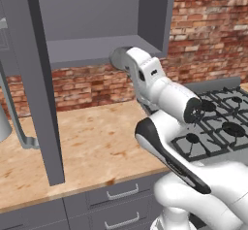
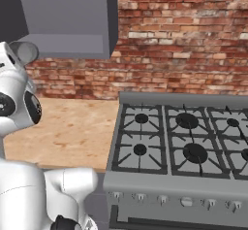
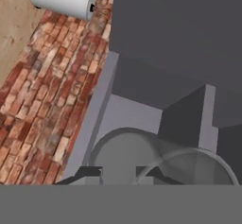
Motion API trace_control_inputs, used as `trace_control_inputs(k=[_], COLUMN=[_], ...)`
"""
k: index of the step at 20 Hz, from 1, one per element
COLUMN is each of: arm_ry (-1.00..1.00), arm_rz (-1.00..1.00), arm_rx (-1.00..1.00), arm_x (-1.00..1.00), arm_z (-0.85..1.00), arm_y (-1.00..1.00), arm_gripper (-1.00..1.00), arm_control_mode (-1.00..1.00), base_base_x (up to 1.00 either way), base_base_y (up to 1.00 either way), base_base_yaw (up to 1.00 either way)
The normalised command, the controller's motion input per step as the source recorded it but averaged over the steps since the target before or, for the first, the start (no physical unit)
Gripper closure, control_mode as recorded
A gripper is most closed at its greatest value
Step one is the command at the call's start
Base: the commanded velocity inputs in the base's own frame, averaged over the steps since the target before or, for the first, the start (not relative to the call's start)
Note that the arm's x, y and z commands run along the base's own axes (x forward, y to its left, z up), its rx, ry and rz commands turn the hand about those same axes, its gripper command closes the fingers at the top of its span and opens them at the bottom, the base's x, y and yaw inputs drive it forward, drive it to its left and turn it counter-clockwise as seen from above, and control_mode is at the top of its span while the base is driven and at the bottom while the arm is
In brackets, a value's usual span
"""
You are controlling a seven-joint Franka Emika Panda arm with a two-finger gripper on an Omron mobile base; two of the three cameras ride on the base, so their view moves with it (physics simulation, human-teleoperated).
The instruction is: There is a bowl on the dining counter. Grab a lemon wedge from the fridge and place it in the bowl. Then get the liquor bottle and glass cup from the cabinet and place them next to the bowl.
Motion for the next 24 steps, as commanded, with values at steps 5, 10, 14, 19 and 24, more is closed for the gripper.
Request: trace_control_inputs(k=[5, 10, 14, 19, 24], arm_ry=[-0.01, -0.16, -0.04, 0.00, 0.00], arm_rz=[0.00, -0.02, -0.01, 0.00, 0.00], arm_rx=[0.03, 0.13, 0.03, 0.00, 0.00], arm_x=[-0.21, -0.81, -0.21, 0.00, 0.00], arm_z=[0.00, 0.00, 0.00, 0.00, 0.00], arm_y=[0.00, -0.07, -0.03, 0.00, 0.00], arm_gripper=[1.00, 1.00, 1.00, 1.00, 1.00], arm_control_mode=[-1.00, -1.00, 1.00, 1.00, 1.00], base_base_x=[0.00, 0.00, -0.71, -0.91, -0.73], base_base_y=[0.00, 0.00, -0.12, -0.13, 0.00], base_base_yaw=[0.00, 0.00, -0.03, -0.06, -0.20])
